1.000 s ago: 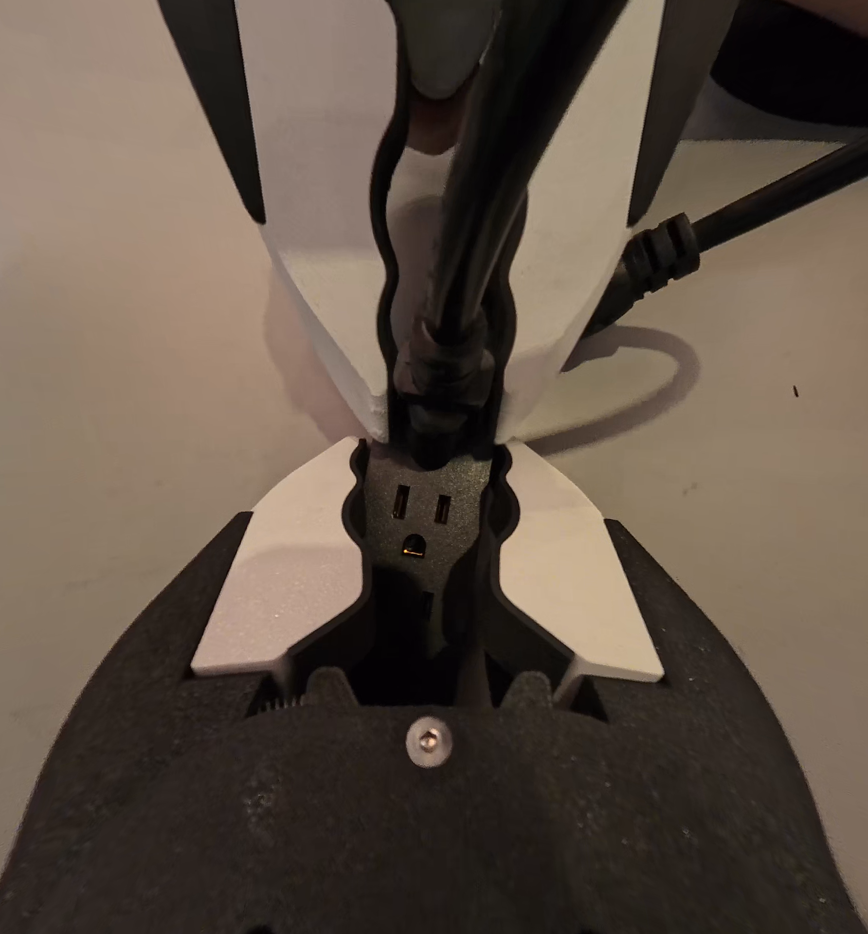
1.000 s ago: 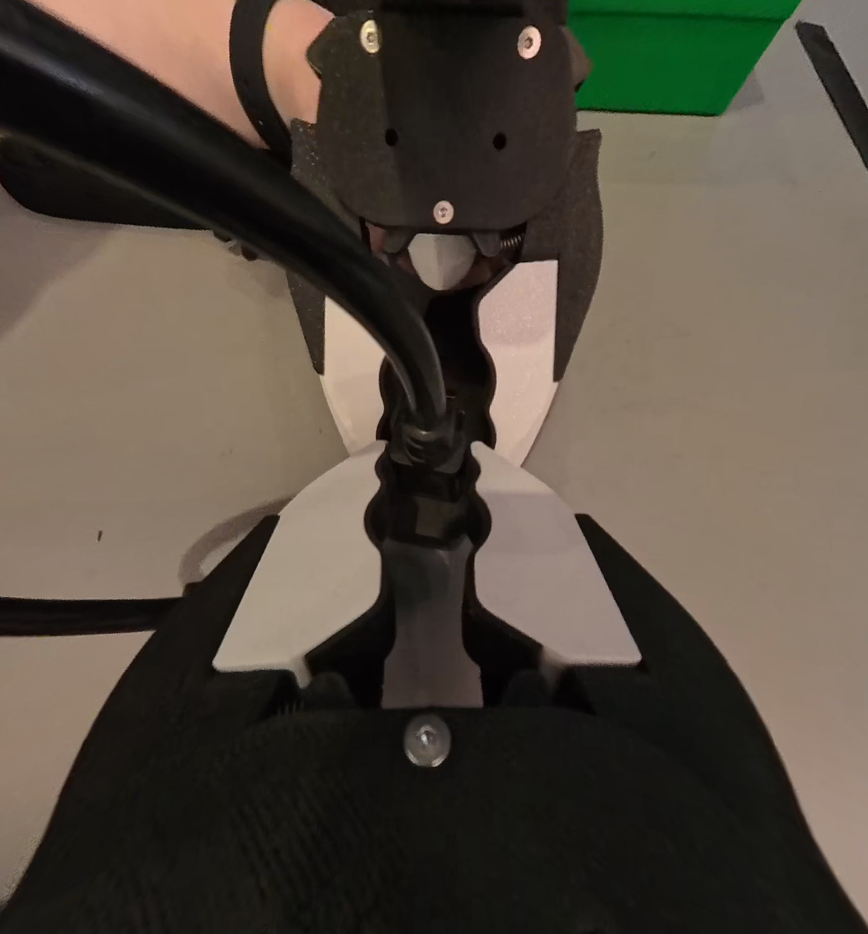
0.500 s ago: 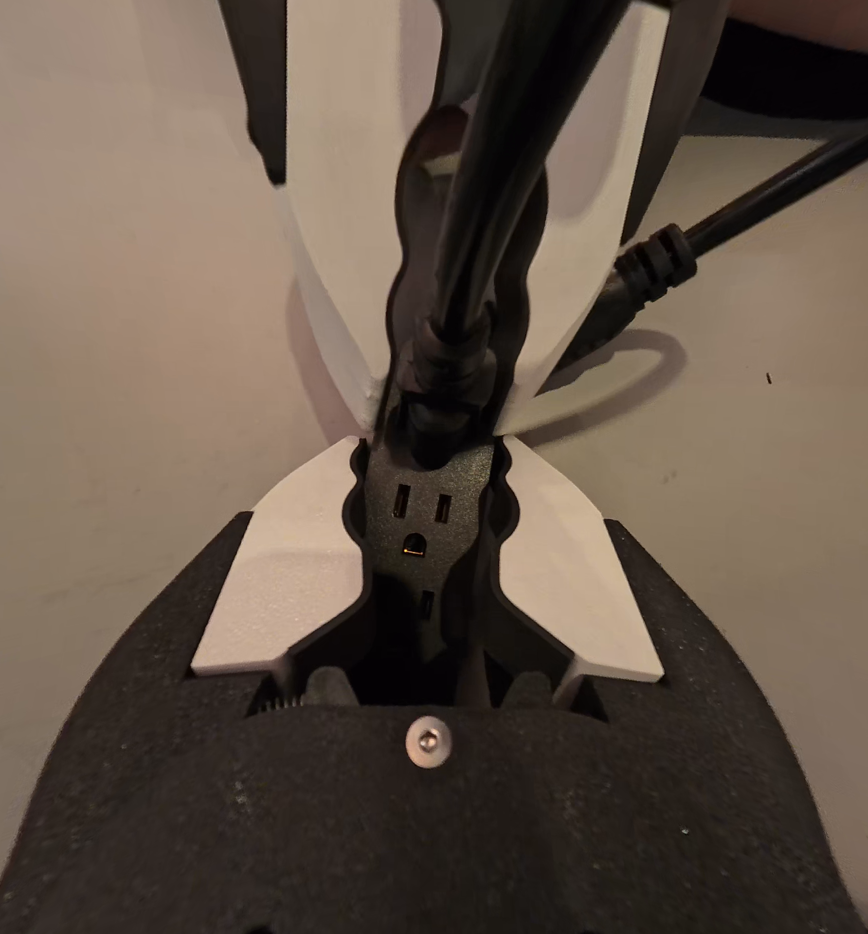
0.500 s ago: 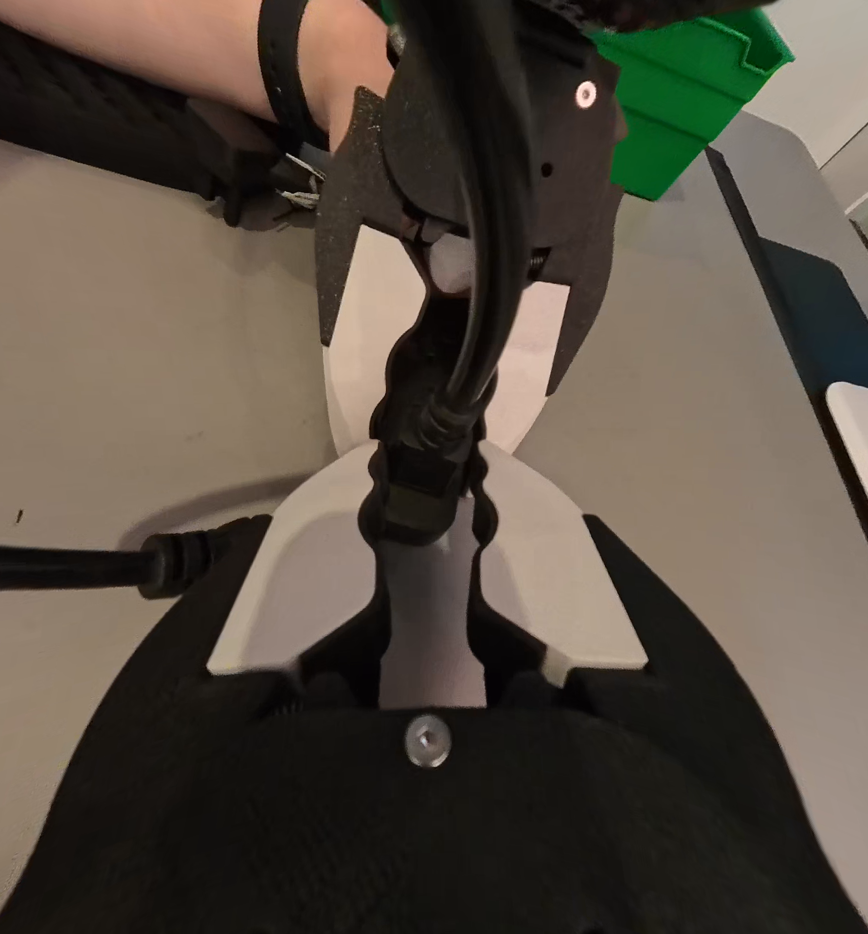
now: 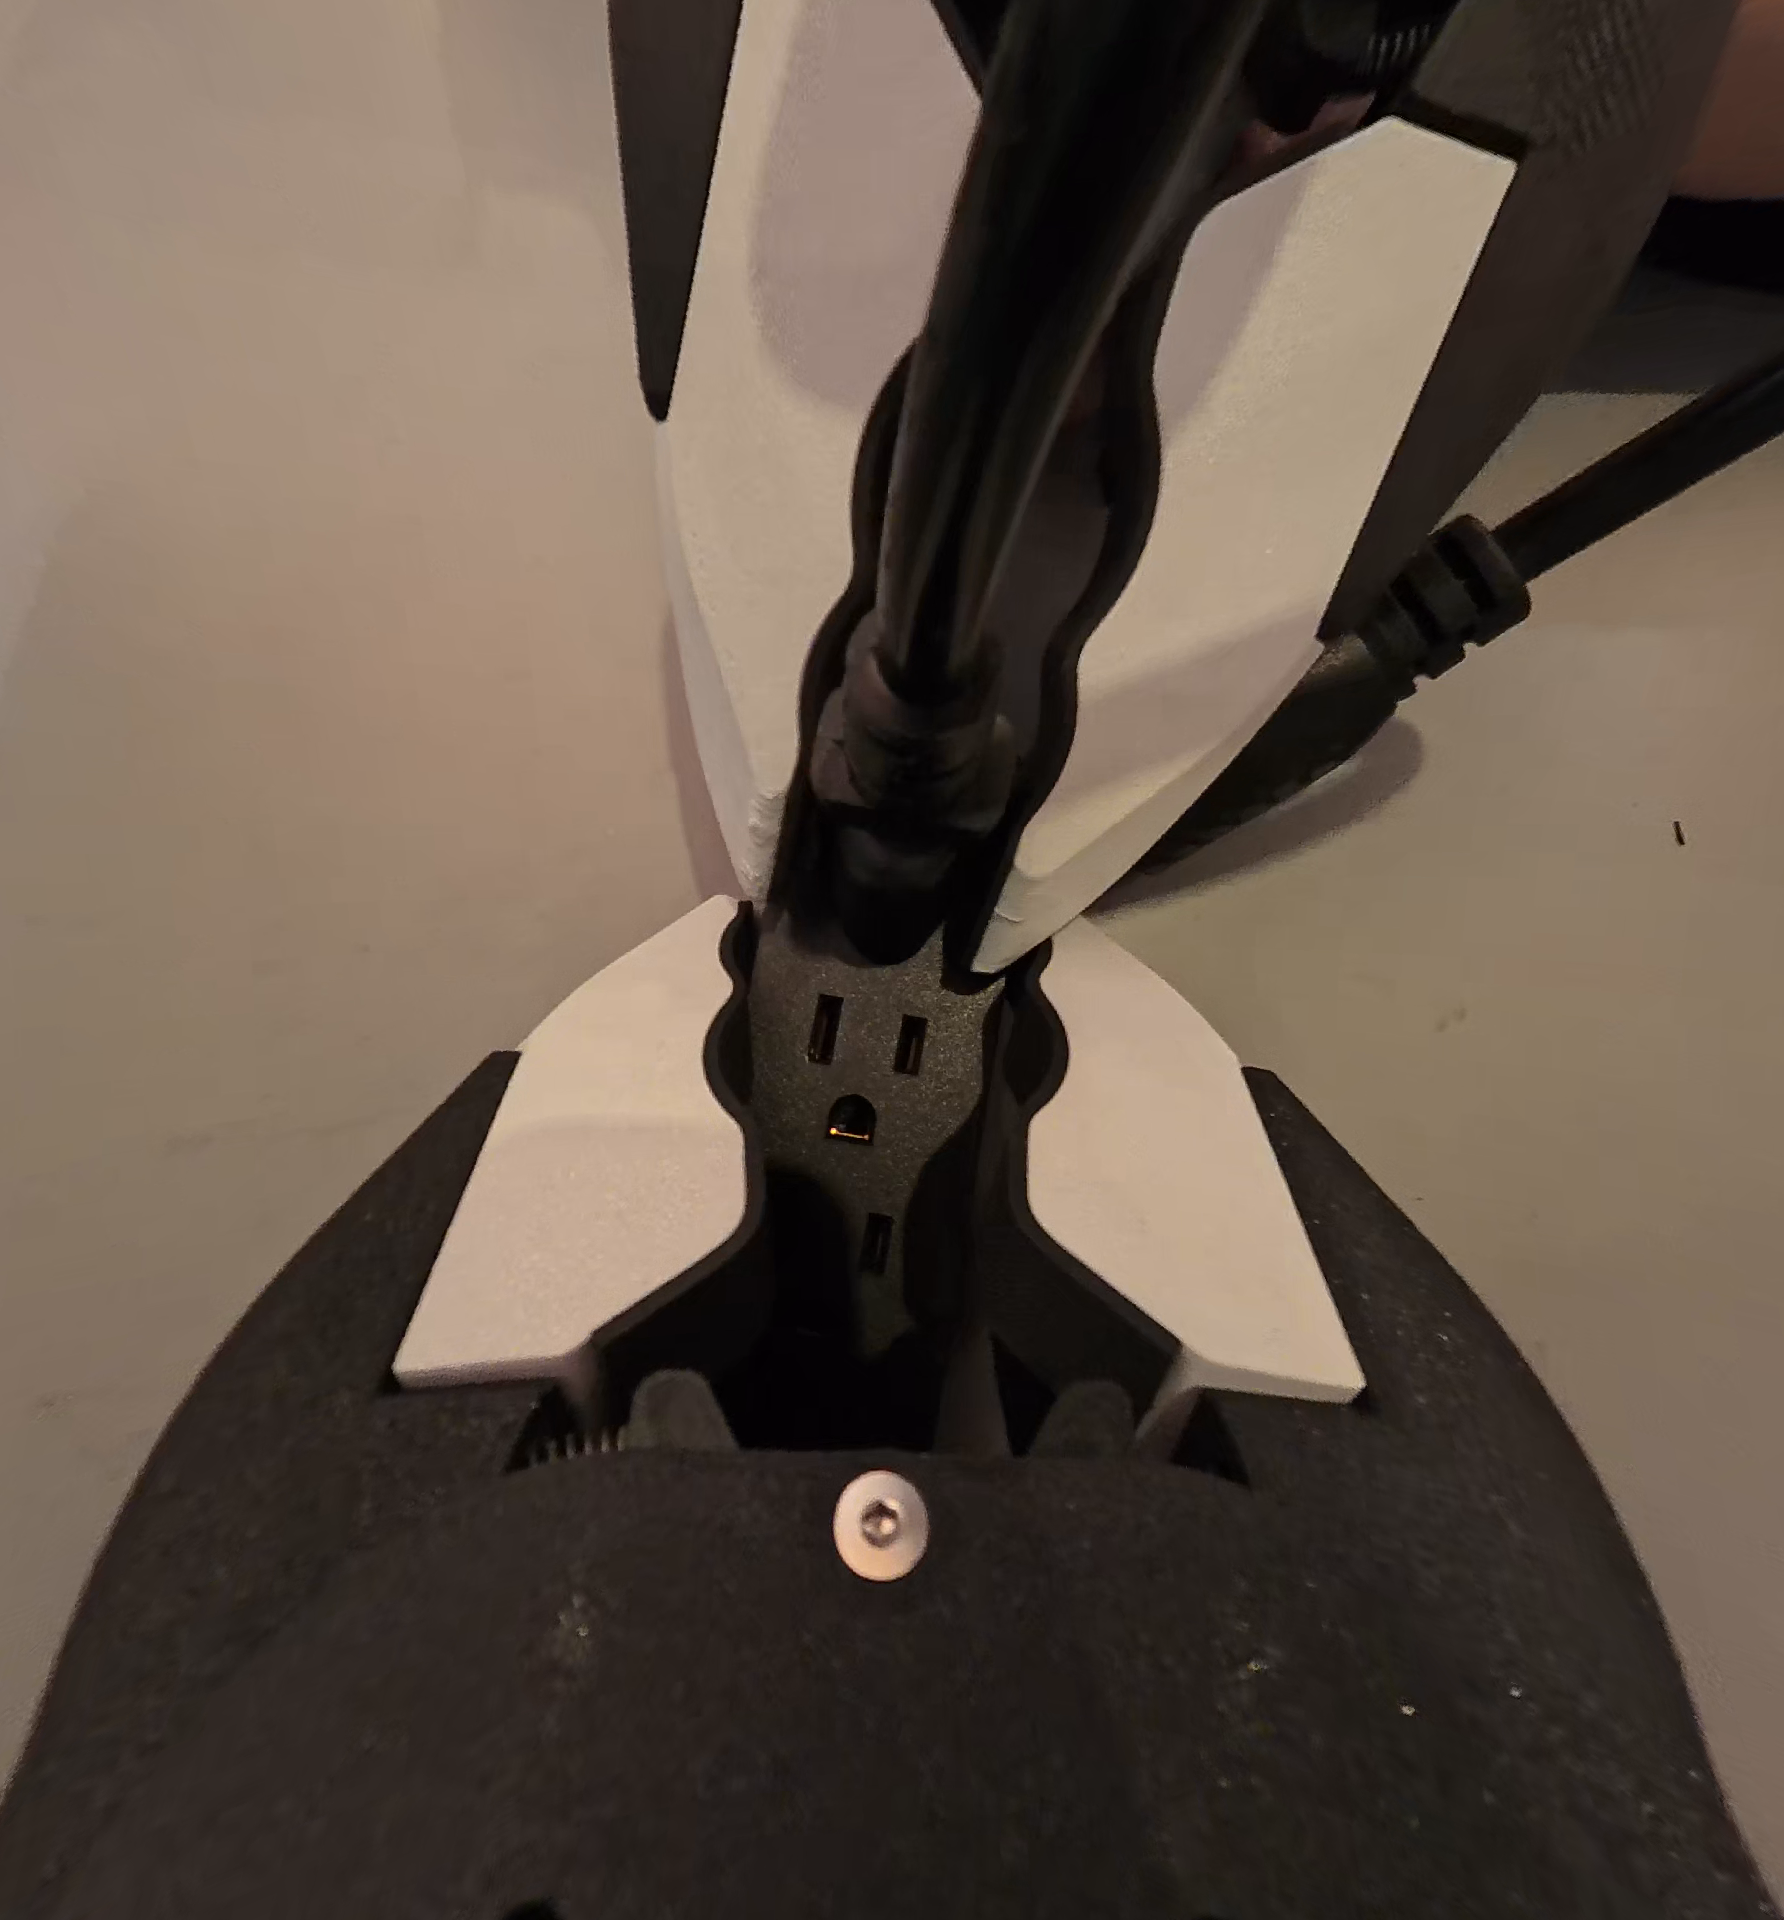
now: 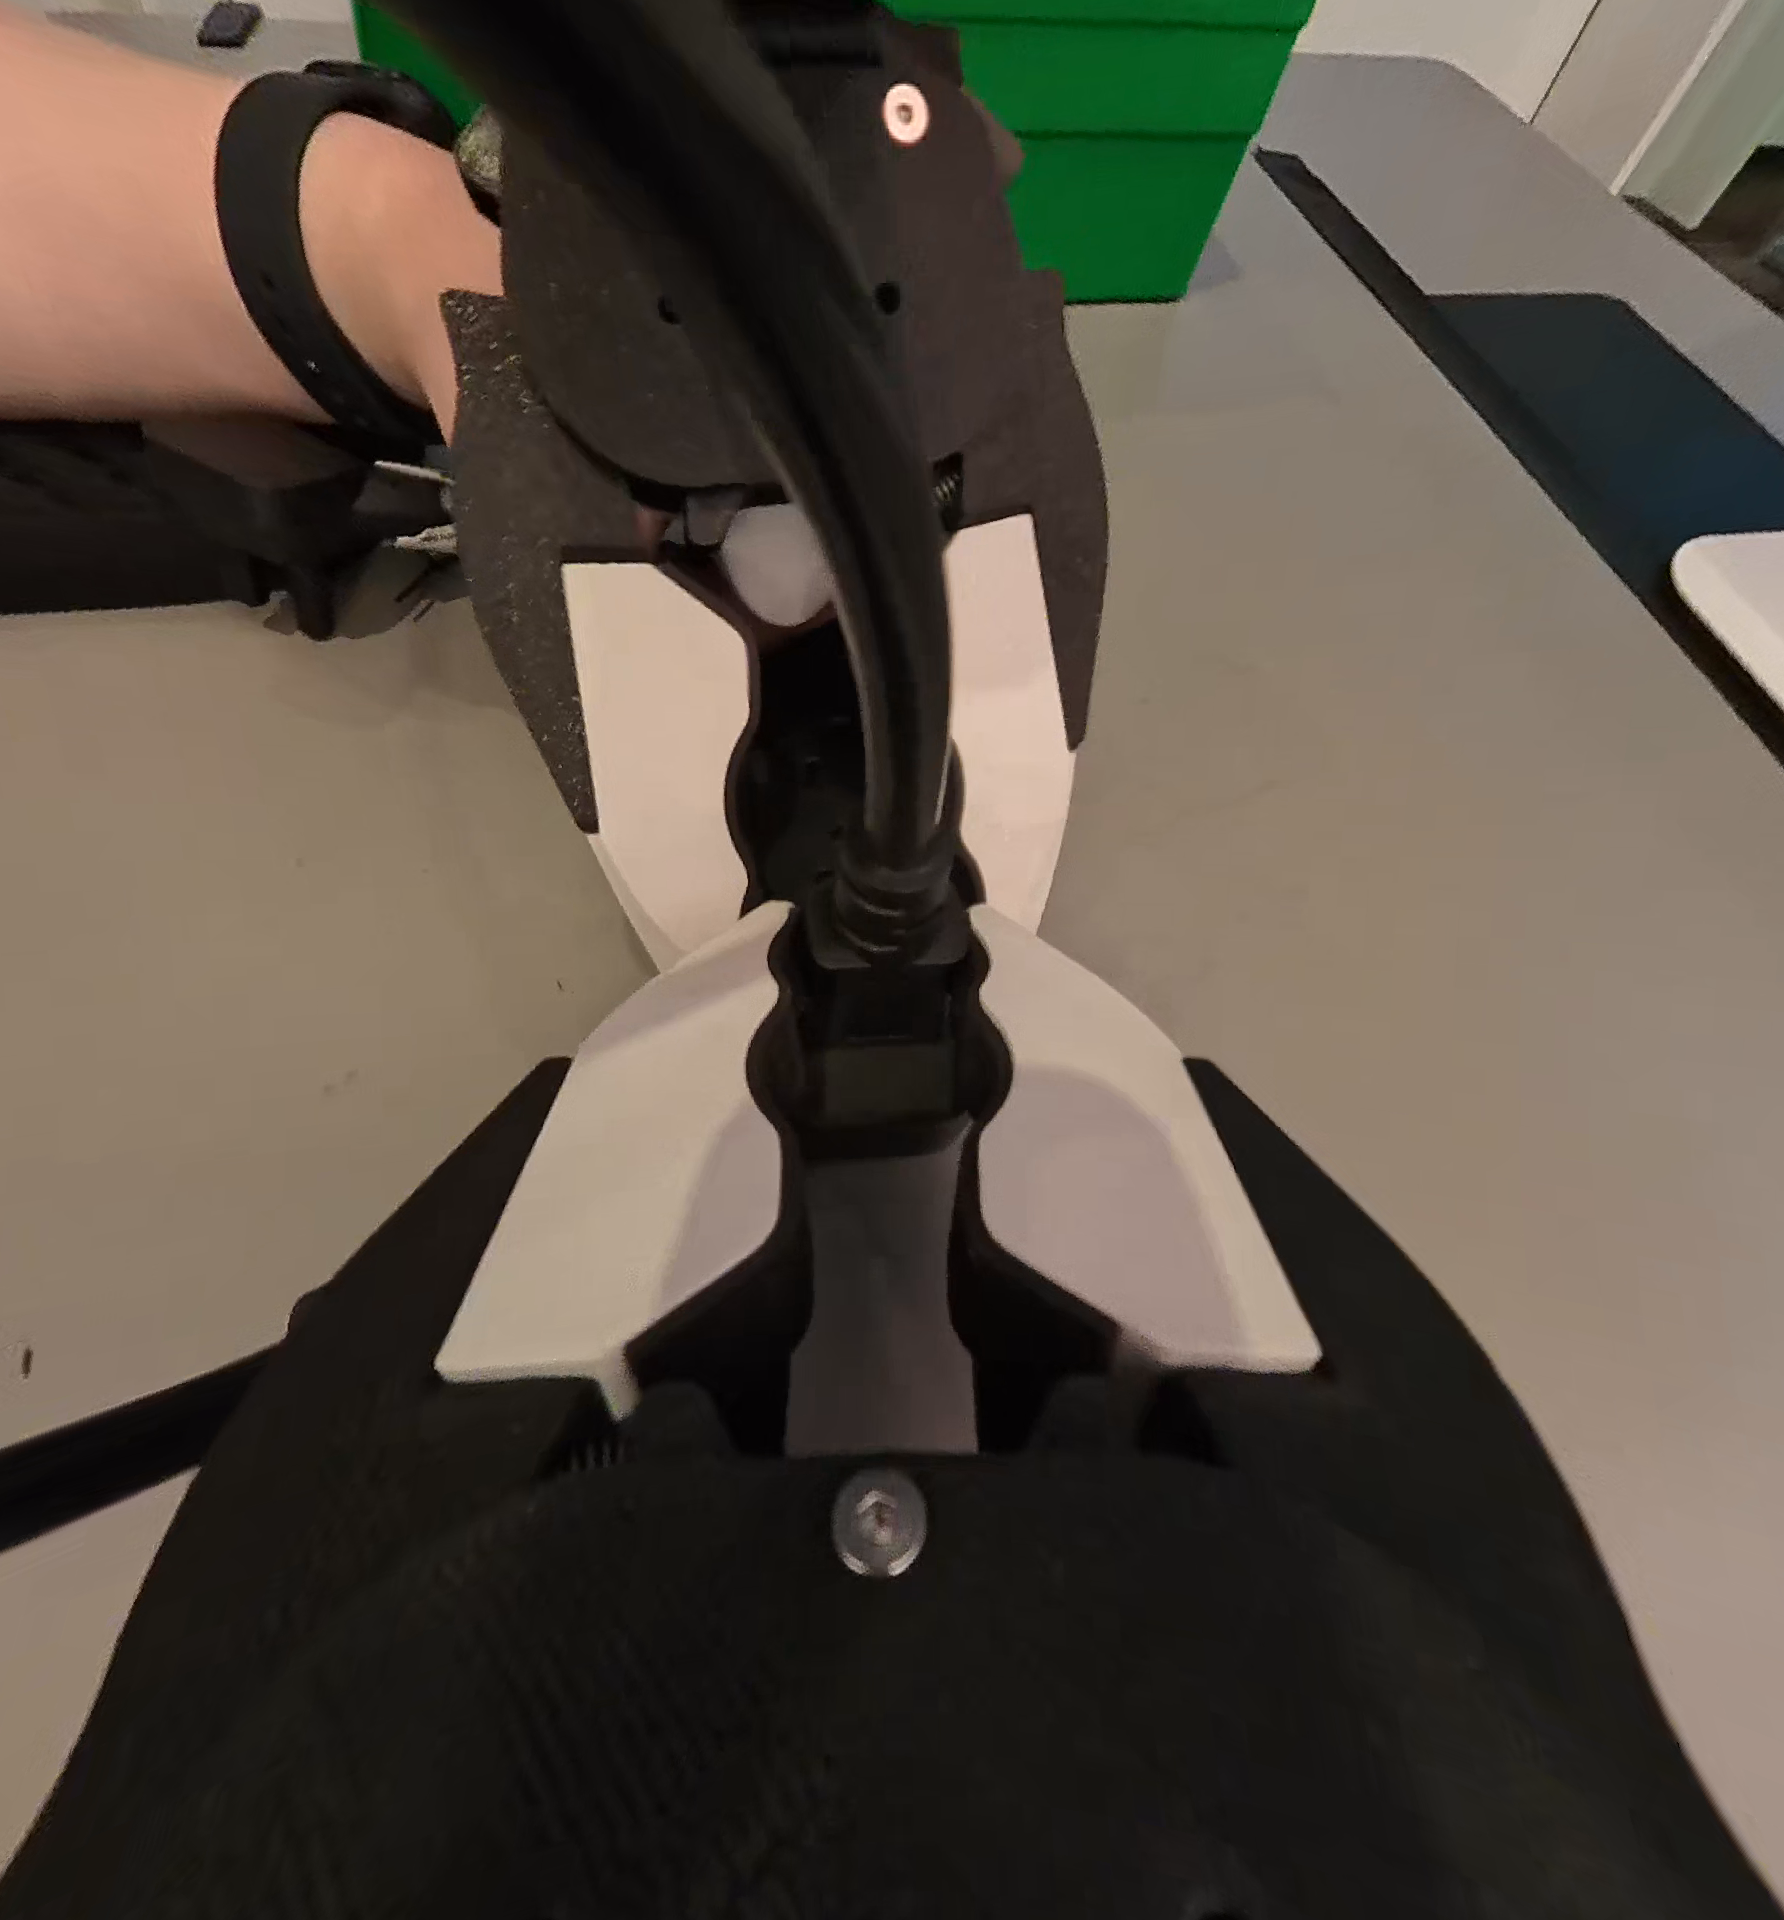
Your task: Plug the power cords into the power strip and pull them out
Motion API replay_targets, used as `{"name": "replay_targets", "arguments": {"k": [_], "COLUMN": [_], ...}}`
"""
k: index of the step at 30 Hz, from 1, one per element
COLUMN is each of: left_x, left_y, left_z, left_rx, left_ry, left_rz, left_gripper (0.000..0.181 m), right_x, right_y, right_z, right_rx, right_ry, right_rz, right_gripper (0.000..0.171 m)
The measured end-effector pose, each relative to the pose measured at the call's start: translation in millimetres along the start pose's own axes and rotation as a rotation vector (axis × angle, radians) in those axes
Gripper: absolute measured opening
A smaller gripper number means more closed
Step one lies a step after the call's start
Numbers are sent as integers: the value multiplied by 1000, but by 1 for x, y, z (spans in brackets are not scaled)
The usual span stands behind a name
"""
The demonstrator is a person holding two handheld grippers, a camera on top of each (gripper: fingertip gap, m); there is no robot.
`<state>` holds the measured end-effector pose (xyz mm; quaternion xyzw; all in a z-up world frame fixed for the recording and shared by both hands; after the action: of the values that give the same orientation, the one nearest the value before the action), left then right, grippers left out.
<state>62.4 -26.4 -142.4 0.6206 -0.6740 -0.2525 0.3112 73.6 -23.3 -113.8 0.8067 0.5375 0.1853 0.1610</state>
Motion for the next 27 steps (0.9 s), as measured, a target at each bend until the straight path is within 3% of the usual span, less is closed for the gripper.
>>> {"name": "replay_targets", "arguments": {"k": [6, 15, 27], "left_x": [1, -1, -3], "left_y": [12, 18, 13], "left_z": [-8, -13, -12], "left_rx": [124, 187, 154], "left_ry": [49, 76, 71], "left_rz": [80, 77, 46], "left_gripper": [46, 47, 47], "right_x": [3, 8, 8], "right_y": [3, 3, 2], "right_z": [-20, -32, -31], "right_rx": [144, 243, 230], "right_ry": [-122, -277, -222], "right_rz": [12, 10, 49], "right_gripper": [23, 22, 21]}}
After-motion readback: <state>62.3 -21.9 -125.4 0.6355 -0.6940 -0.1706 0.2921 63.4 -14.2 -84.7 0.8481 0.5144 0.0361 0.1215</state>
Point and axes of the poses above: each gripper's, where its closed fingertips meet, y back along the fingers, z out of its underside, x = y × z across the jaws, the point moved 2 cm from there along y, back along the fingers, and after that the axes turned 7 degrees about z, right-handed, at the moved point
